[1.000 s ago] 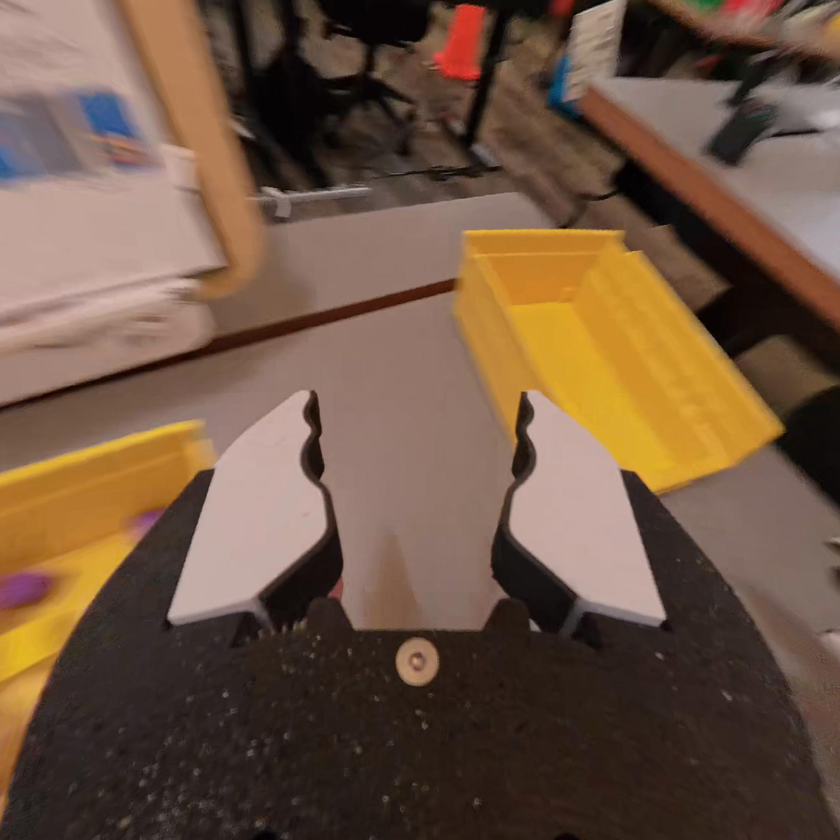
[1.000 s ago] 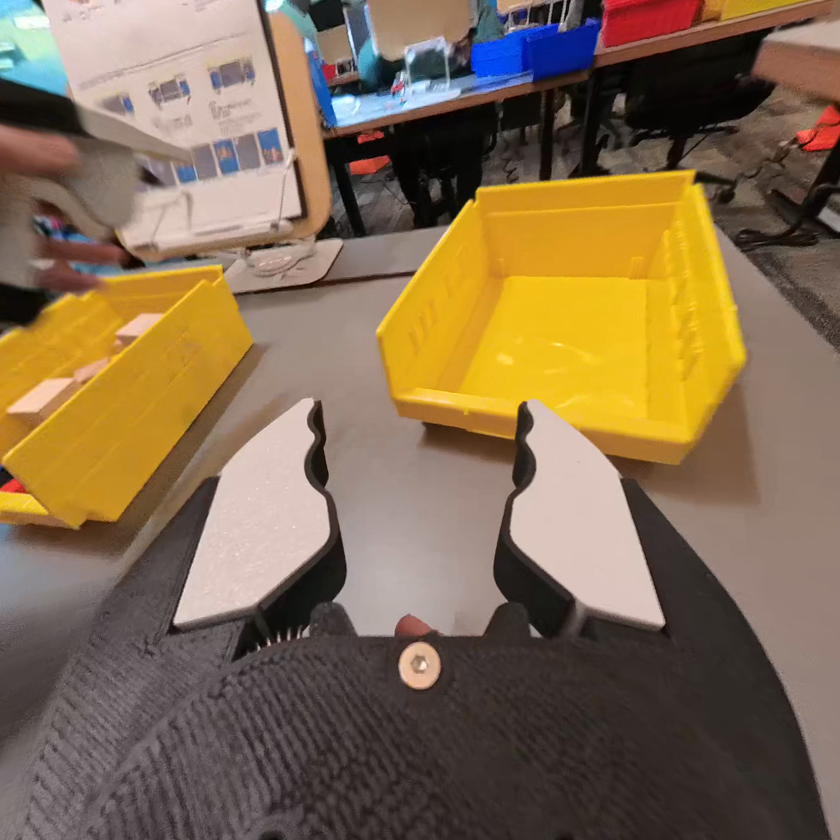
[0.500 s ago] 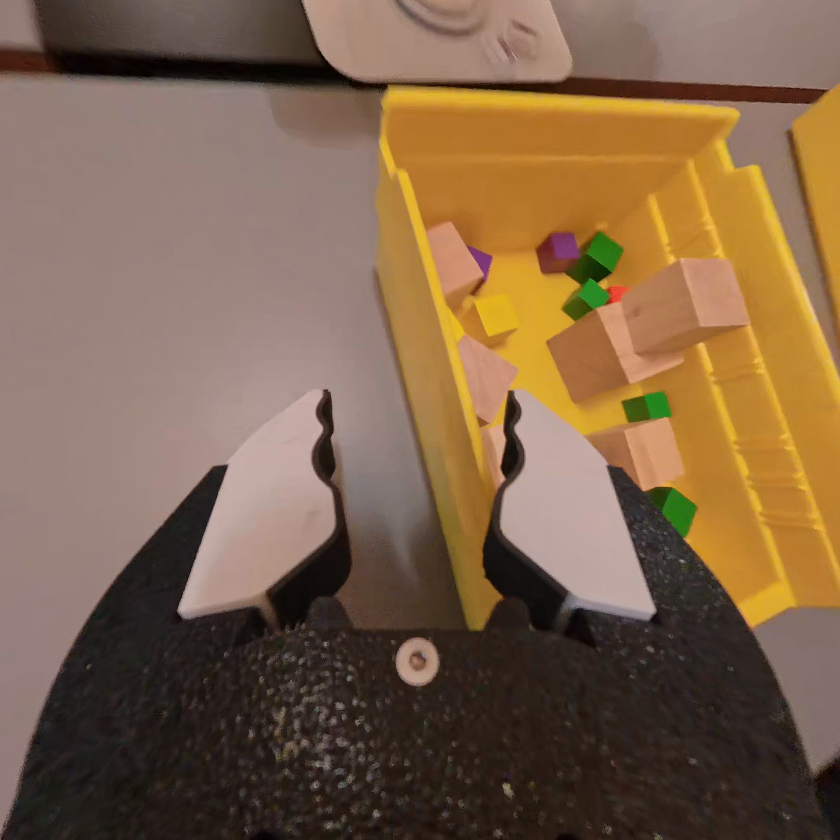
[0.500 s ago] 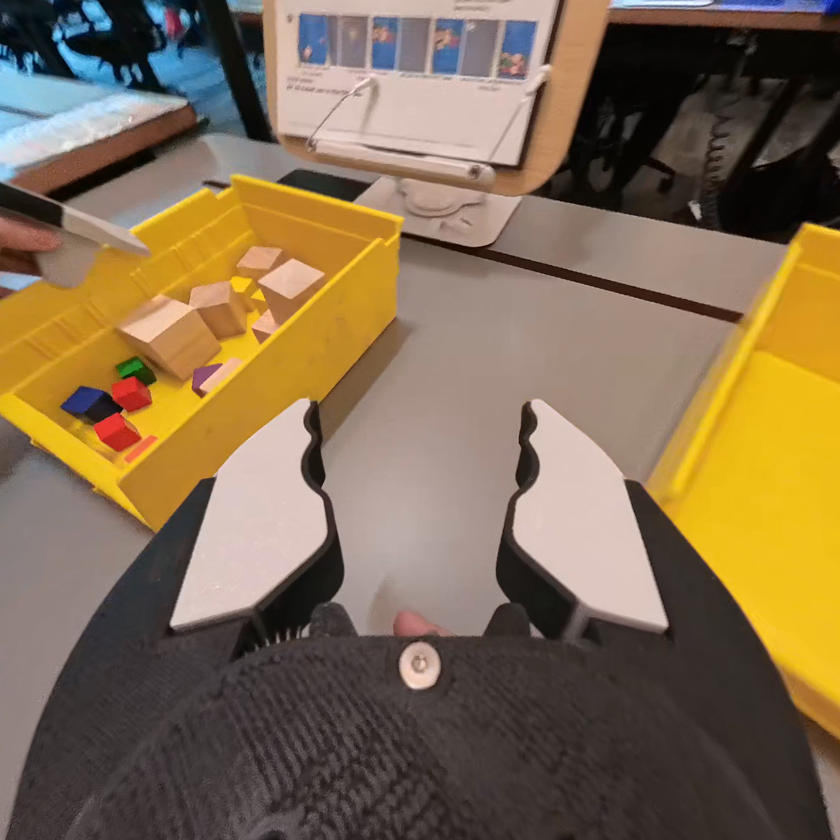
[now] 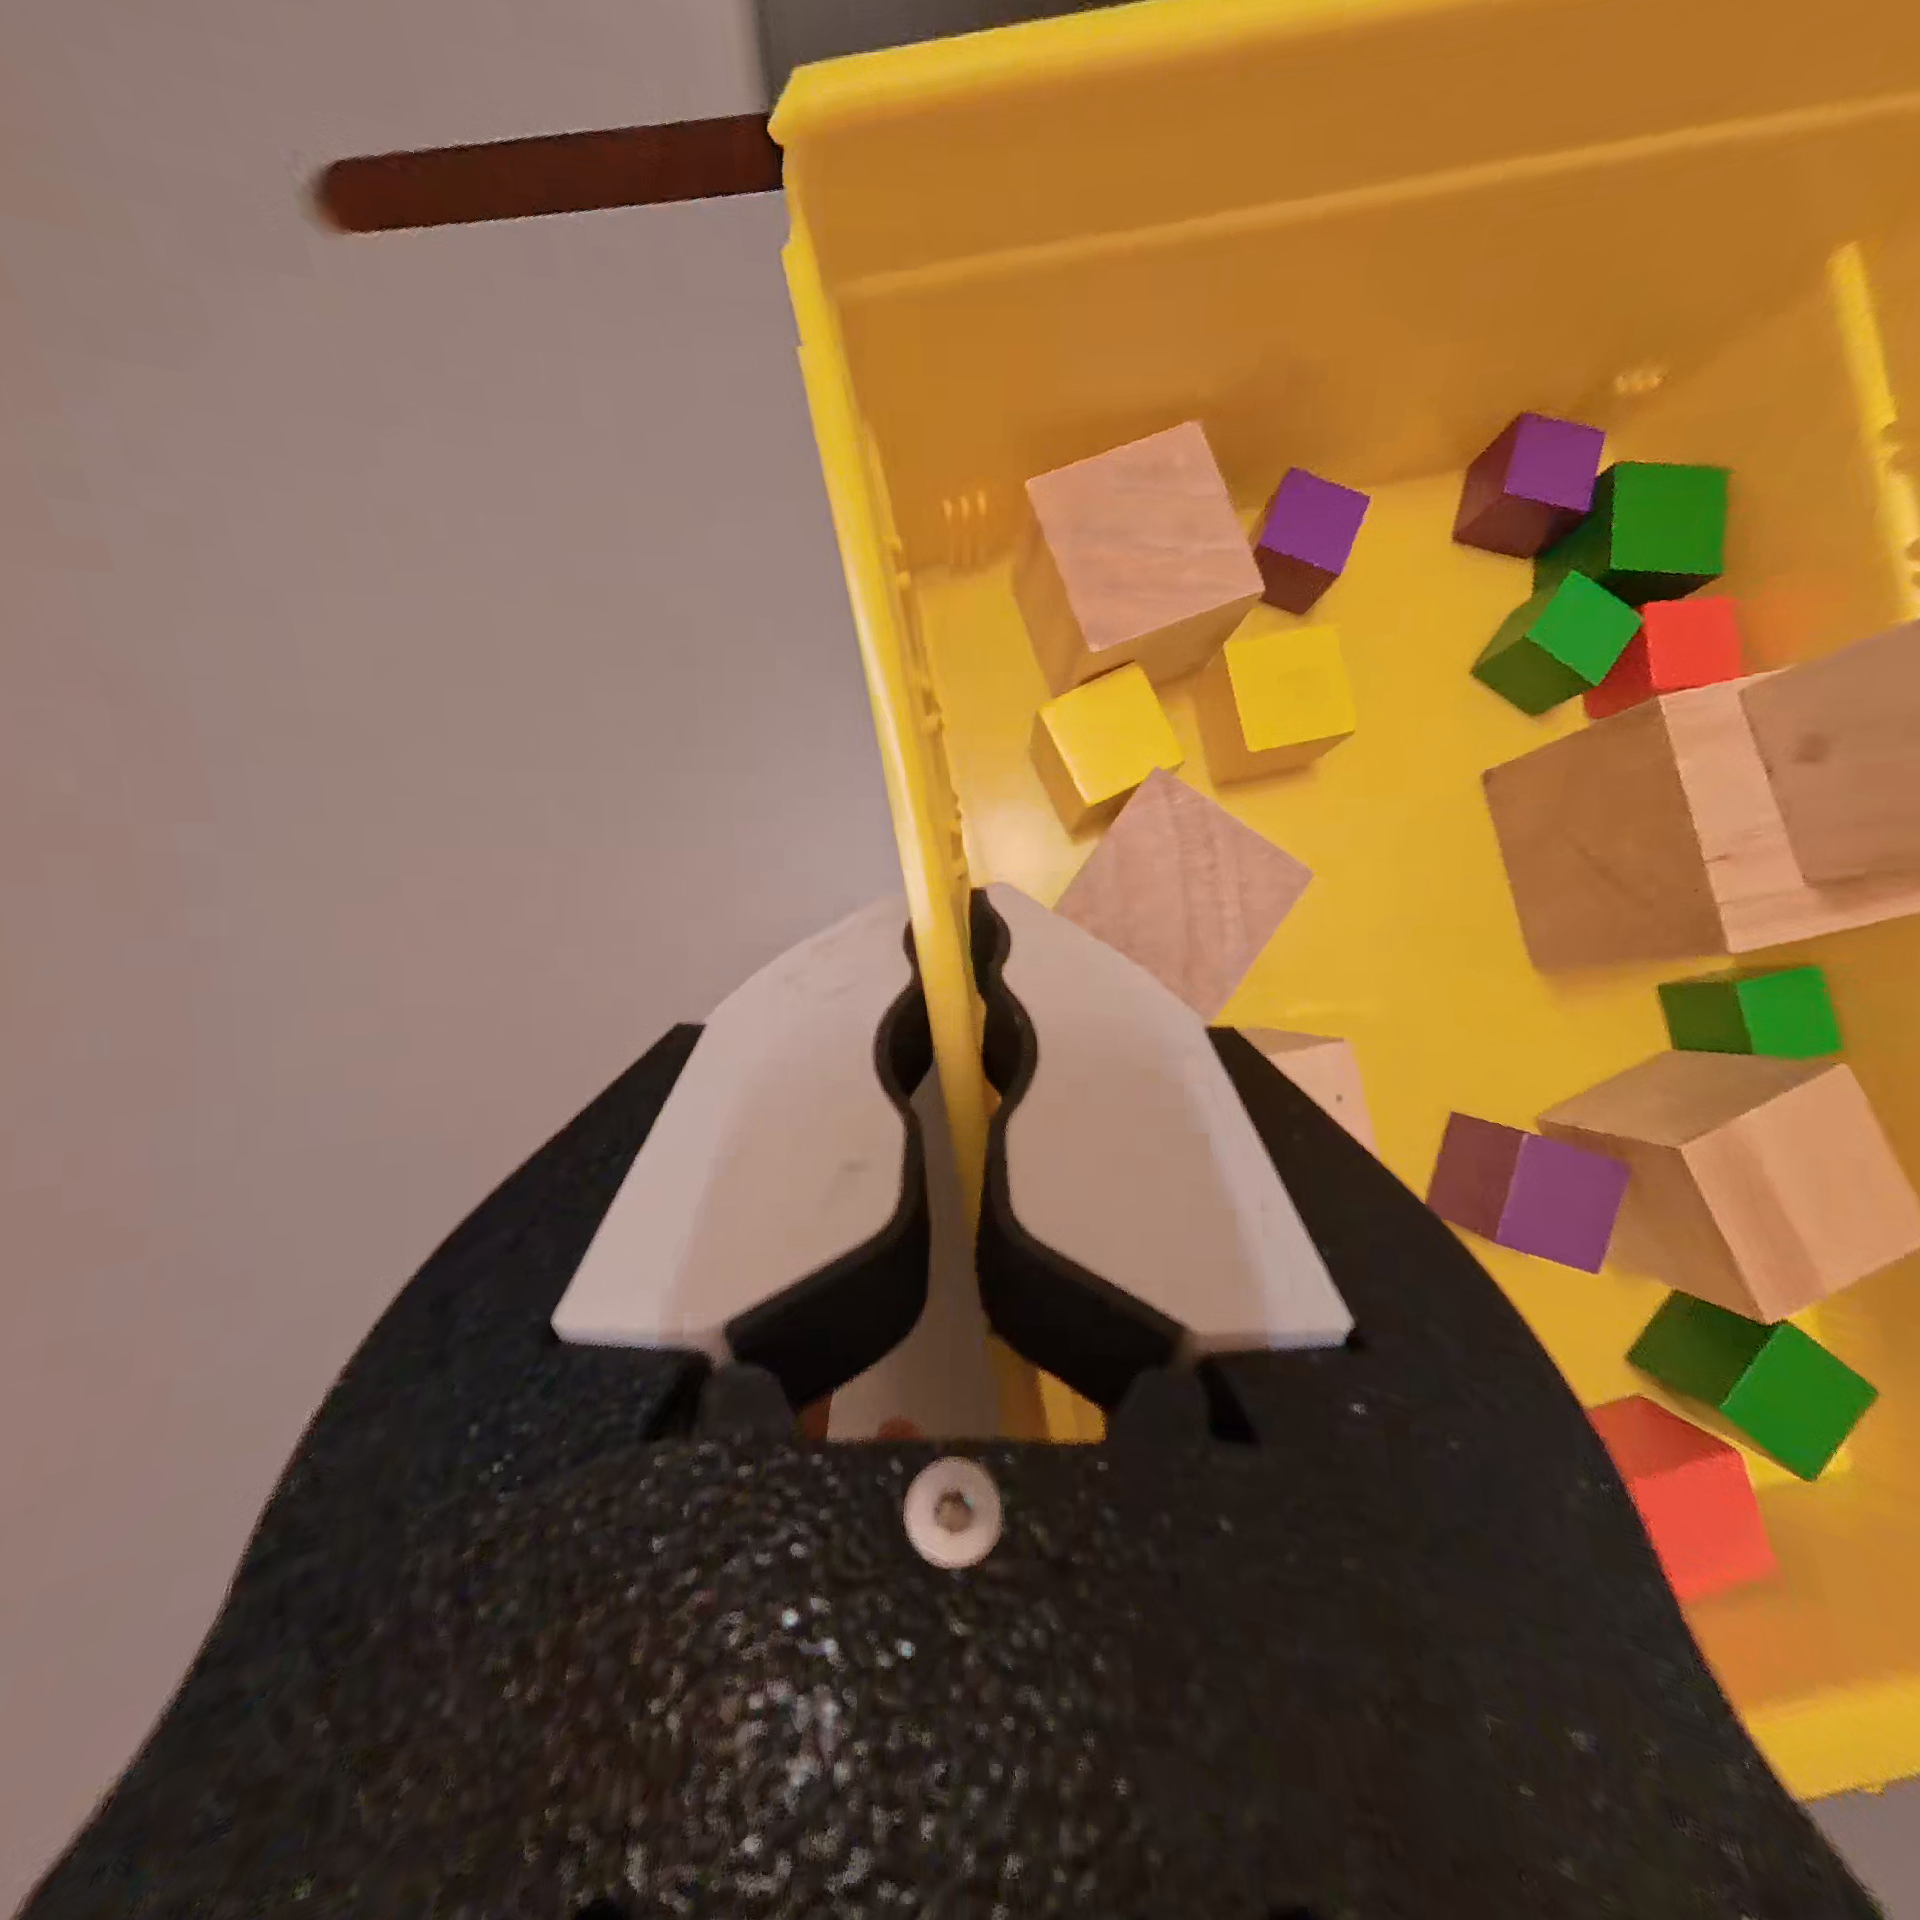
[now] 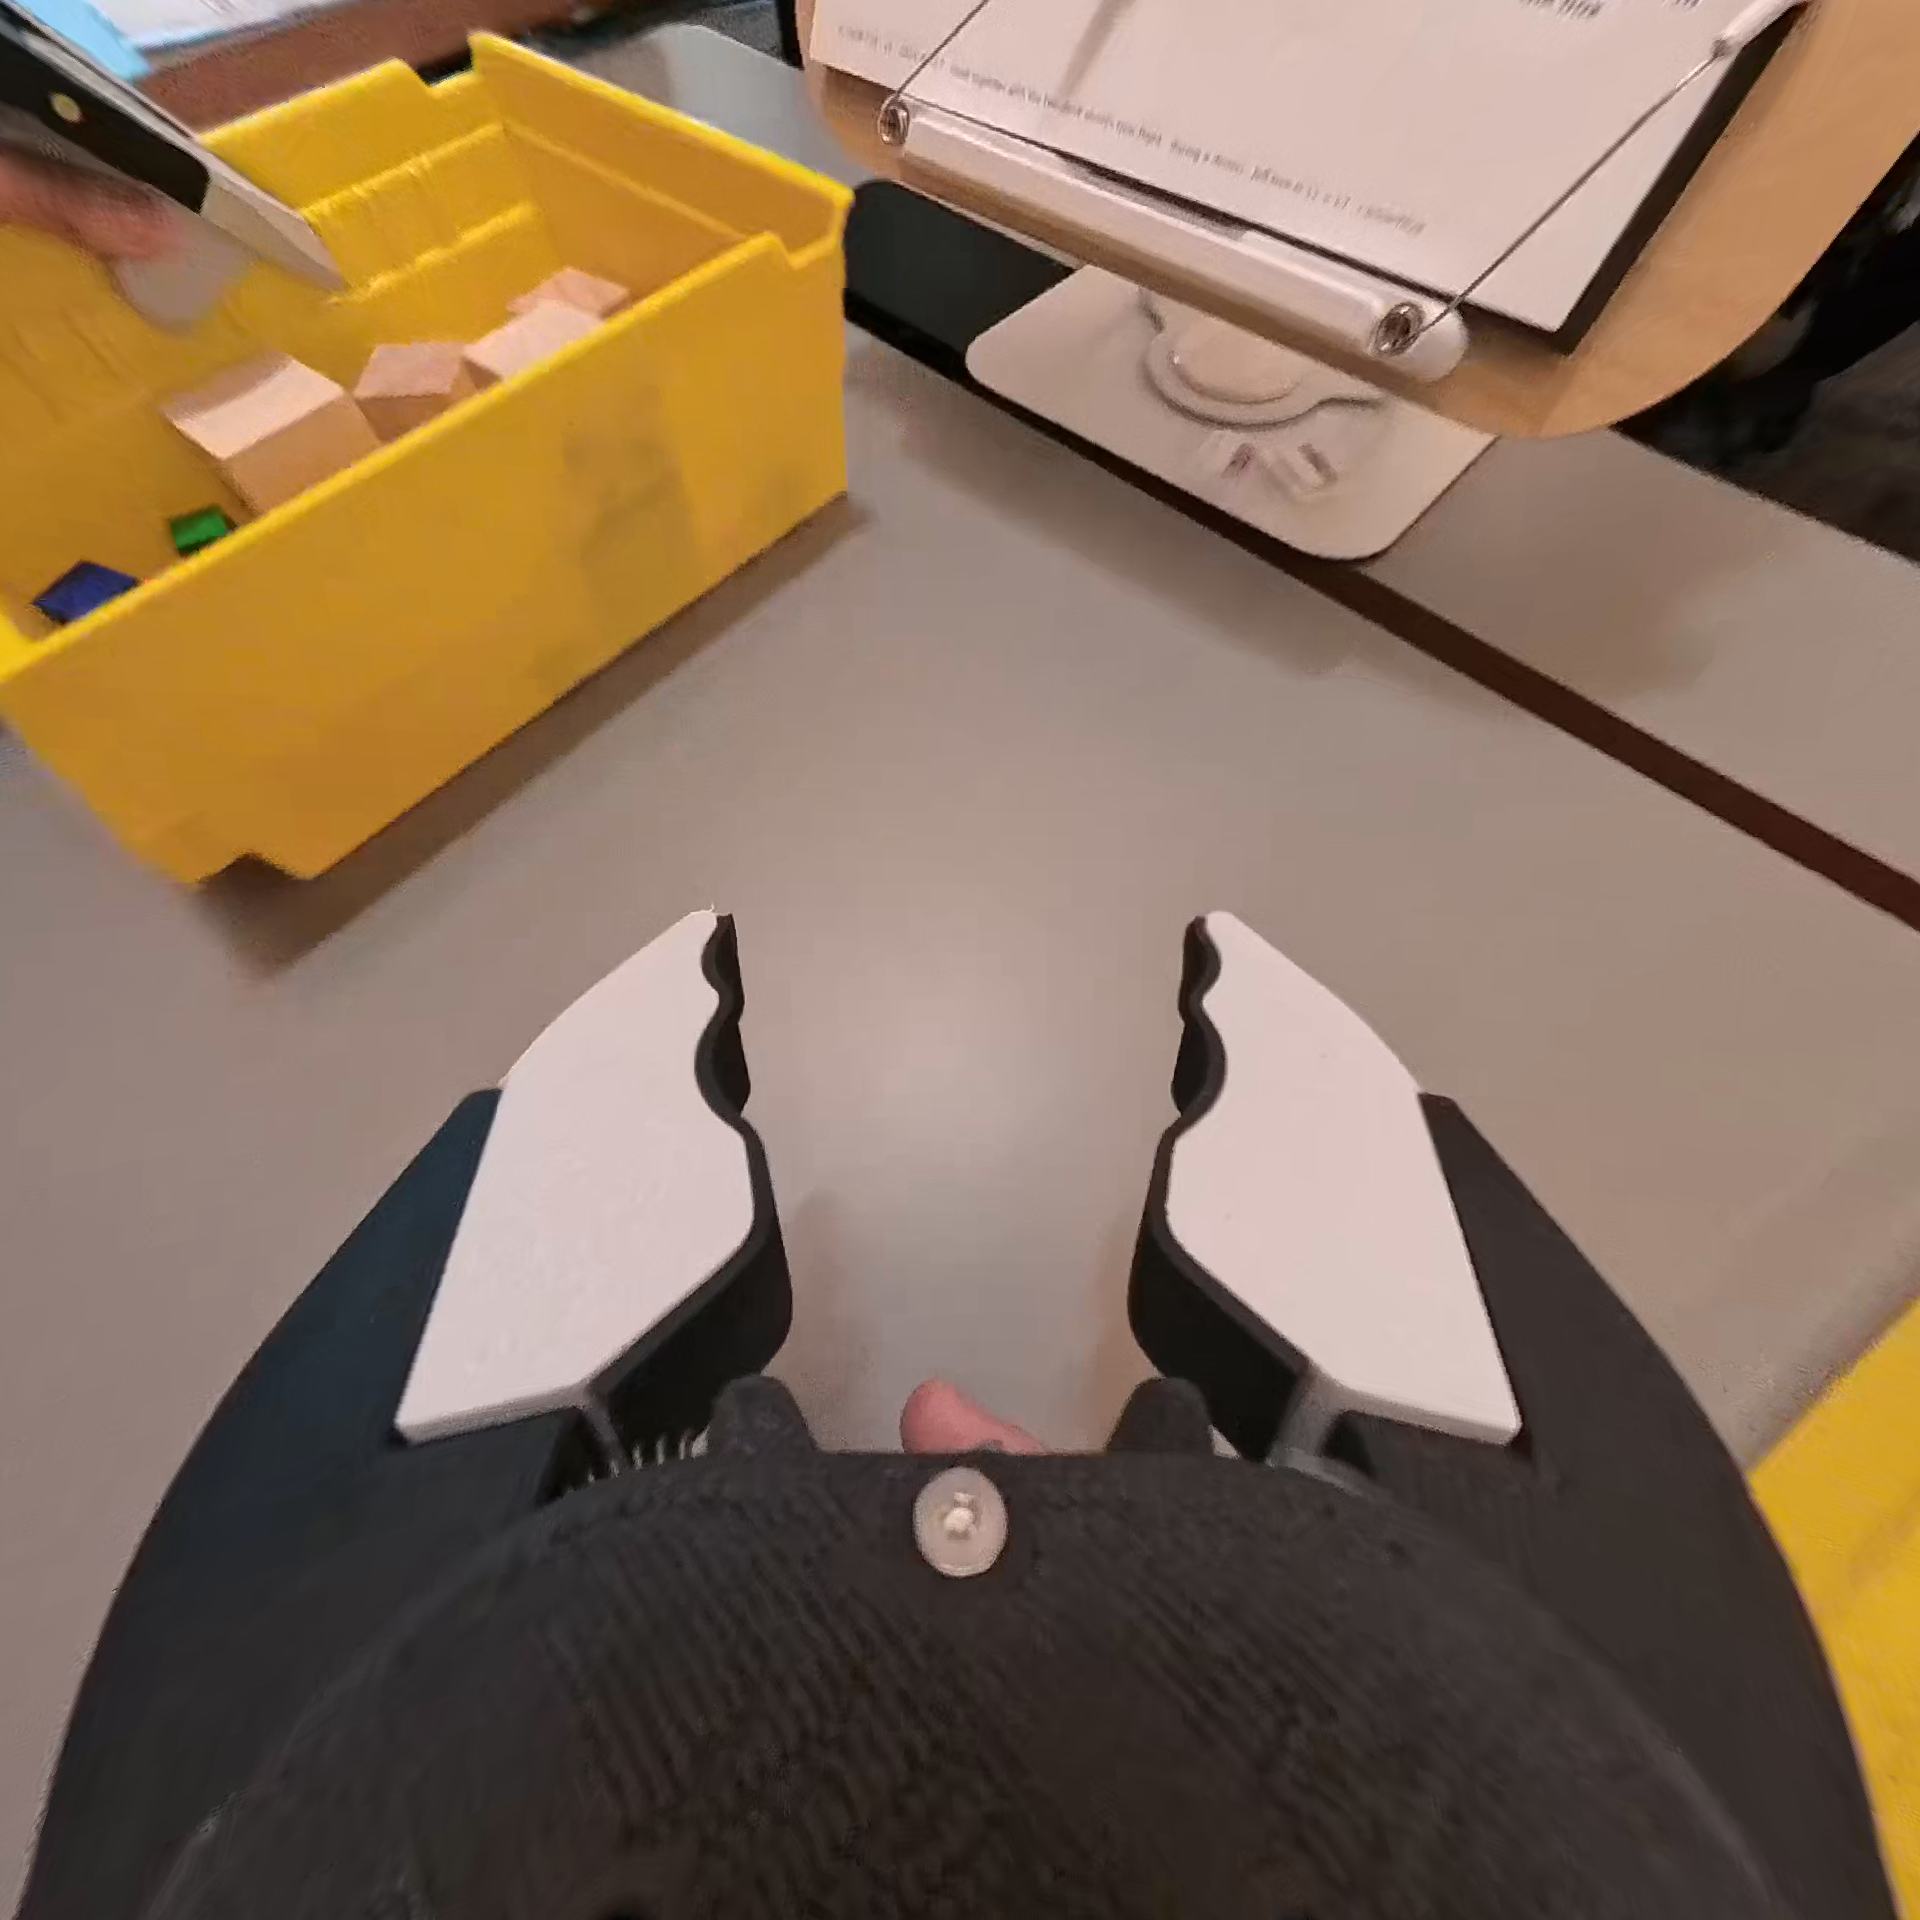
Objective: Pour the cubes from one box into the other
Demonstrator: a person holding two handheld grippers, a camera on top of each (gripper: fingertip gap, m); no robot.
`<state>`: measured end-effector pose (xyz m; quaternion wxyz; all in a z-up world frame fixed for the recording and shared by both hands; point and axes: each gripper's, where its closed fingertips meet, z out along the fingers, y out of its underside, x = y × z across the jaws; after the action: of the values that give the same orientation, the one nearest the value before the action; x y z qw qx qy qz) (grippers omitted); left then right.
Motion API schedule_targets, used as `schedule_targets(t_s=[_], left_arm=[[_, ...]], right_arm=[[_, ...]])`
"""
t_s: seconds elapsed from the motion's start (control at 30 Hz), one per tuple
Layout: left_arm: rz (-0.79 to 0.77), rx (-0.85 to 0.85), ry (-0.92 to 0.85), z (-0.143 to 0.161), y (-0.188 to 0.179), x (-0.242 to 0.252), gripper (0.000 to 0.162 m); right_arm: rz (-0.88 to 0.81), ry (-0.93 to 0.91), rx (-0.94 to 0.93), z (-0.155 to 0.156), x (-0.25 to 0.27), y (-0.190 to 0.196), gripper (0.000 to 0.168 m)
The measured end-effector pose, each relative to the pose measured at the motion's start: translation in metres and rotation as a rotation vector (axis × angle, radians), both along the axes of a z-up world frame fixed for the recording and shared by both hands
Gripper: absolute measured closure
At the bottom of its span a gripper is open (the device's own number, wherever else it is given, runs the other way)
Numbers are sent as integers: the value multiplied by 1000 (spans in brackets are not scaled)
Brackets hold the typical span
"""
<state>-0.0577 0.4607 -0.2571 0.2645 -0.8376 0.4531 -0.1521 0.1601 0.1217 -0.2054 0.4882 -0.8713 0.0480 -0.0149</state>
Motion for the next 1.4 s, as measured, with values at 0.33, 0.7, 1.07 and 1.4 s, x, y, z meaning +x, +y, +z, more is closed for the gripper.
schedule_targets(t_s=[0.33, 0.7, 1.07, 1.4], left_arm=[[25, -29, -47, 1, 107, -52, 155], [68, 477, -261, 124, 105, -106, 106], [114, 593, -475, 173, 77, -128, 75], [34, 845, -490, 189, 70, -120, 66]], right_arm=[[-110, 75, 47, 2, -15, -9, 86], [-53, -39, 149, 57, -66, 62, 66], [-8, -268, 501, 136, -93, 150, 69], [-14, -115, 320, 94, -106, 232, 70]])
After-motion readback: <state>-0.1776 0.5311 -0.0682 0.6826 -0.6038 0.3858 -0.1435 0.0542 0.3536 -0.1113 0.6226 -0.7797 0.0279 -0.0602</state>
